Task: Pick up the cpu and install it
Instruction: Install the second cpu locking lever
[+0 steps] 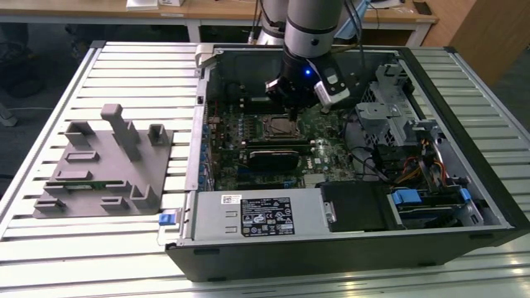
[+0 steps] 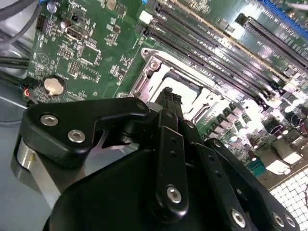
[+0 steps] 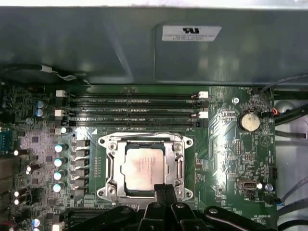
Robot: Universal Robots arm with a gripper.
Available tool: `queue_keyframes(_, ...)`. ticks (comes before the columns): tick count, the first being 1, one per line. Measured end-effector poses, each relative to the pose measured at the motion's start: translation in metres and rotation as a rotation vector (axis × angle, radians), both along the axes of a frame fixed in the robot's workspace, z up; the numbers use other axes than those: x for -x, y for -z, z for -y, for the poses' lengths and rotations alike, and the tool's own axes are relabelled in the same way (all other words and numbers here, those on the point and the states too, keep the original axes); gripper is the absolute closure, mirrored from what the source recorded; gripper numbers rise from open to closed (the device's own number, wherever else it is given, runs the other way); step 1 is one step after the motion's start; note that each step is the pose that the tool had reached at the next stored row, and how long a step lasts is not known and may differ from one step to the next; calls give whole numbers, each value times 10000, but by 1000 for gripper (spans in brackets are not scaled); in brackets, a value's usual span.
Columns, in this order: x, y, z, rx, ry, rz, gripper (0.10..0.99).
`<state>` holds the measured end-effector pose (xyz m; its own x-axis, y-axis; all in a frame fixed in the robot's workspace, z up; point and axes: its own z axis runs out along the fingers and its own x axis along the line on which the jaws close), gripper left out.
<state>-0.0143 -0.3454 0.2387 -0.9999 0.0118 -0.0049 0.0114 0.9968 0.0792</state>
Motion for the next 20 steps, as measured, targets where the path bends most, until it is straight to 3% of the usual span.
queue_keyframes(6,0,-66,0,0,0,-1,980)
queue_keyframes(7,0,-90,0,0,0,-2,980)
queue_keyframes(8,0,-171,2,0,9,-8,980)
queue_keyframes(13,0,-169,85,-2,76,-13,980)
queue_keyframes(20,0,-142,91,0,274,-14,980)
